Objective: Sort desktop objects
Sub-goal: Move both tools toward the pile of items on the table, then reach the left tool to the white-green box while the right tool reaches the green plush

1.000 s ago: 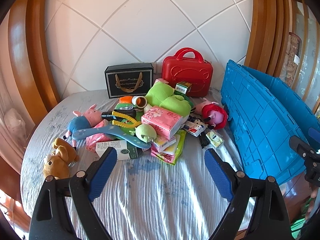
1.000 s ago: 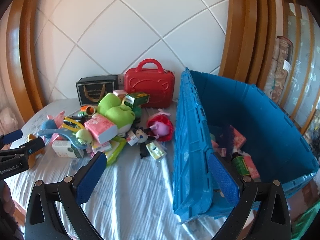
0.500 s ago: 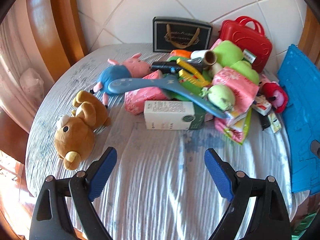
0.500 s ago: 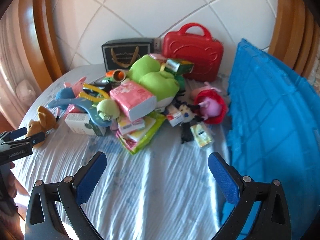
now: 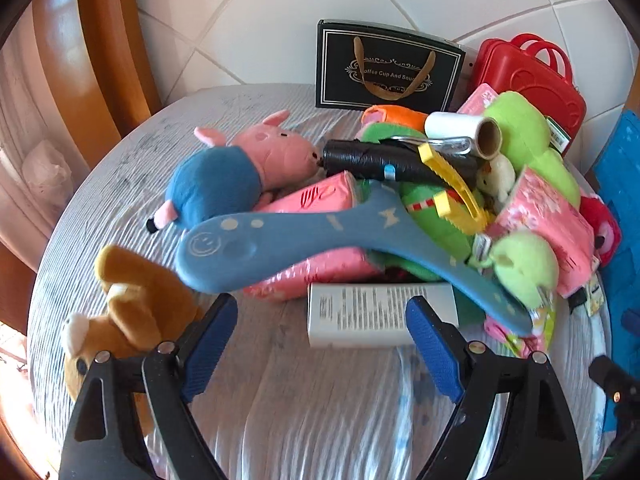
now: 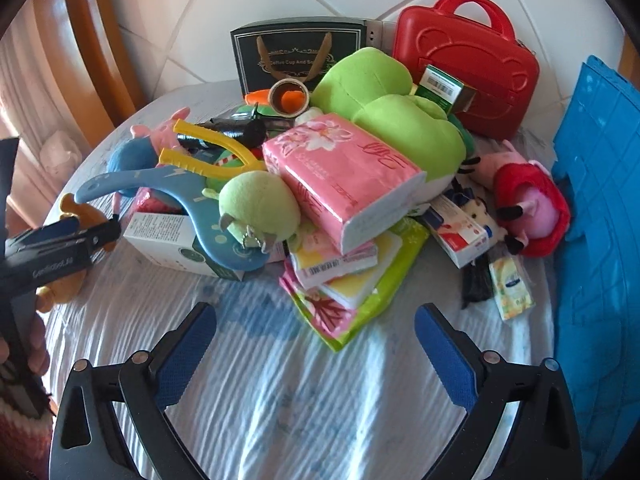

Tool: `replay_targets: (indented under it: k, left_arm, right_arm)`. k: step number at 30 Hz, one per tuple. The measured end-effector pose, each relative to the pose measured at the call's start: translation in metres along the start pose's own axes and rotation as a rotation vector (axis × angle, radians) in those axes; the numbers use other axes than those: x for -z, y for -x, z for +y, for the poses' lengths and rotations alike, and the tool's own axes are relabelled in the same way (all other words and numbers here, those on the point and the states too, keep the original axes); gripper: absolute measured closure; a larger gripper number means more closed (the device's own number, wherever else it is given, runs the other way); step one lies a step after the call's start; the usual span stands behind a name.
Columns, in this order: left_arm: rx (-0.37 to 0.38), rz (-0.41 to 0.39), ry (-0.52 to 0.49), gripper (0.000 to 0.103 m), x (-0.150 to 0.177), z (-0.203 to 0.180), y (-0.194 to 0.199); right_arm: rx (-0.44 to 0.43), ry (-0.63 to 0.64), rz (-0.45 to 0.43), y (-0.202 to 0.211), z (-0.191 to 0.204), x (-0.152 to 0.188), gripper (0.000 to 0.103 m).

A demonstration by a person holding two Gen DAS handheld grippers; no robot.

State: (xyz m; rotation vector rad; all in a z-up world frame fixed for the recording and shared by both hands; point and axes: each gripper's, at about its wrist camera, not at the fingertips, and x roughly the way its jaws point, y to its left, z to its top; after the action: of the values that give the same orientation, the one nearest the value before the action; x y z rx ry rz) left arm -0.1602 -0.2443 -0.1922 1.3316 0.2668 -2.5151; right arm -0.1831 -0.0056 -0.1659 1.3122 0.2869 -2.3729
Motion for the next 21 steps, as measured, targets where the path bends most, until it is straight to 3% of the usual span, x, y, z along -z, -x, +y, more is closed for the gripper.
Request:
replay_targets:
  k: [5, 6, 8, 11, 14, 15, 18, 21]
  left_arm:
    - [-0.007, 0.105, -0.033, 0.015, -0.003, -0.006, -0.047]
    - [0.014, 0.073, -0.012, 0.016, 0.001, -0.003, -0.043]
    - [0.044, 0.086, -0.017, 0.016, 0.014, 0.000, -0.037]
    - [0.062, 0.101, -0.029, 0.015, 0.030, 0.003, -0.027]
    - [0.057, 0.132, -0.083, 0.015, 0.046, -0.001, -0.020]
    - [0.046, 0.149, -0.101, 0.015, 0.051, -0.002, -0.020]
    - [0.010, 0.192, -0.122, 0.015, 0.066, -0.002, -0.023]
    - [0.050, 0.195, -0.095, 0.015, 0.072, 0.002, -0.013]
  right_arm:
    - [0.018, 0.015, -0.008, -0.017, 0.008, -0.024, 0.002]
    - [0.015, 0.017, -0.016, -0.020, 0.010, -0.030, 0.002]
    - [-0.011, 0.020, -0.027, -0.030, 0.016, -0.043, 0.003]
    - [-0.067, 0.035, -0.026, -0.049, 0.032, -0.056, 0.017]
    - [-0.006, 0.099, -0.030, -0.065, 0.049, -0.058, 0.029]
    - [0.031, 0.118, -0.025, -0.067, 0.053, -0.056, 0.049]
    - [-0.026, 0.055, 0.067, -0.077, 0.041, -0.040, 0.051]
    - [-0.033, 0.014, 0.129, -0.078, 0.027, -0.017, 0.050]
